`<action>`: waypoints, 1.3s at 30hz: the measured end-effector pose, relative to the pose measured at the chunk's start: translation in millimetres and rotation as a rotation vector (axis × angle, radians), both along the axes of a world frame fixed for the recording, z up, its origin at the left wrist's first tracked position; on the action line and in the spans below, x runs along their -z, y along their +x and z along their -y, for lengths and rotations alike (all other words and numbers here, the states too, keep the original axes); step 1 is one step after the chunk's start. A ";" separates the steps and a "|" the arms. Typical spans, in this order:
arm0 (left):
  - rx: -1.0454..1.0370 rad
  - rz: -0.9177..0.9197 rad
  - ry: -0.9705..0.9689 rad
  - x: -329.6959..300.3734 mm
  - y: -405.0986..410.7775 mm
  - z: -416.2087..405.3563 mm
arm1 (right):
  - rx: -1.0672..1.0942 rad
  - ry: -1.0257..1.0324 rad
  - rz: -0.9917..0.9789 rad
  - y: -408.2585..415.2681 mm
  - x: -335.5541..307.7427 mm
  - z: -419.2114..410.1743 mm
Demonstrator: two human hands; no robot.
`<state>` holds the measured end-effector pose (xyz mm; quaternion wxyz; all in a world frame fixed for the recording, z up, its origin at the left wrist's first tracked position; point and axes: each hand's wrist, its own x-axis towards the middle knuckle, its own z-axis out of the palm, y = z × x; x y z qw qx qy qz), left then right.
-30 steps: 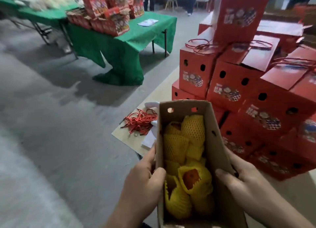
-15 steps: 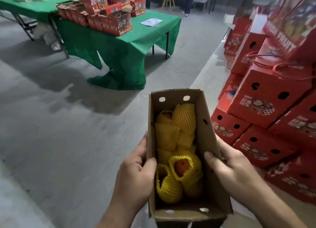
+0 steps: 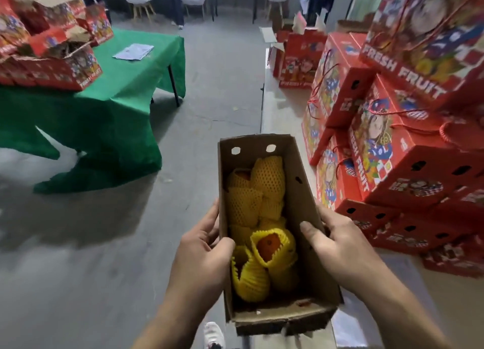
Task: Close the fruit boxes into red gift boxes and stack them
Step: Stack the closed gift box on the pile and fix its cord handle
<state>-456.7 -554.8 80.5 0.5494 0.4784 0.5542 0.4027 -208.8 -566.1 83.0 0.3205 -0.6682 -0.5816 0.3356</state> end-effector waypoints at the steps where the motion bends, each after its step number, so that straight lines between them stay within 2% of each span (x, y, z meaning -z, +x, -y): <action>1: 0.001 0.002 -0.007 2.9 -1.5 -14.5 | 0.015 -0.021 0.001 -2.6 0.5 -12.3; 9: 0.160 0.031 -0.073 -3.9 7.9 -107.5 | 0.232 -0.067 0.043 -5.9 -10.4 -71.9; 20: 0.406 0.072 -0.178 26.8 18.9 -255.5 | 0.489 -0.131 0.144 -18.0 -0.9 -164.7; 23: 0.444 0.056 -0.339 34.5 18.1 -306.3 | 0.566 -0.147 0.147 -25.3 -0.7 -195.3; 26: 0.418 0.188 -0.603 44.2 20.2 -352.5 | 0.575 -0.171 0.147 -27.2 -4.1 -224.3; 33: 0.599 0.209 -0.625 55.8 59.6 -427.2 | 0.586 -0.198 0.190 13.4 -3.6 -280.4; 36: 0.645 0.131 -0.648 64.4 96.0 -461.4 | 0.553 -0.225 0.198 47.3 6.0 -310.2; 39: 0.714 -0.091 -0.618 67.9 125.8 -494.8 | 0.561 -0.291 0.222 77.8 20.0 -339.0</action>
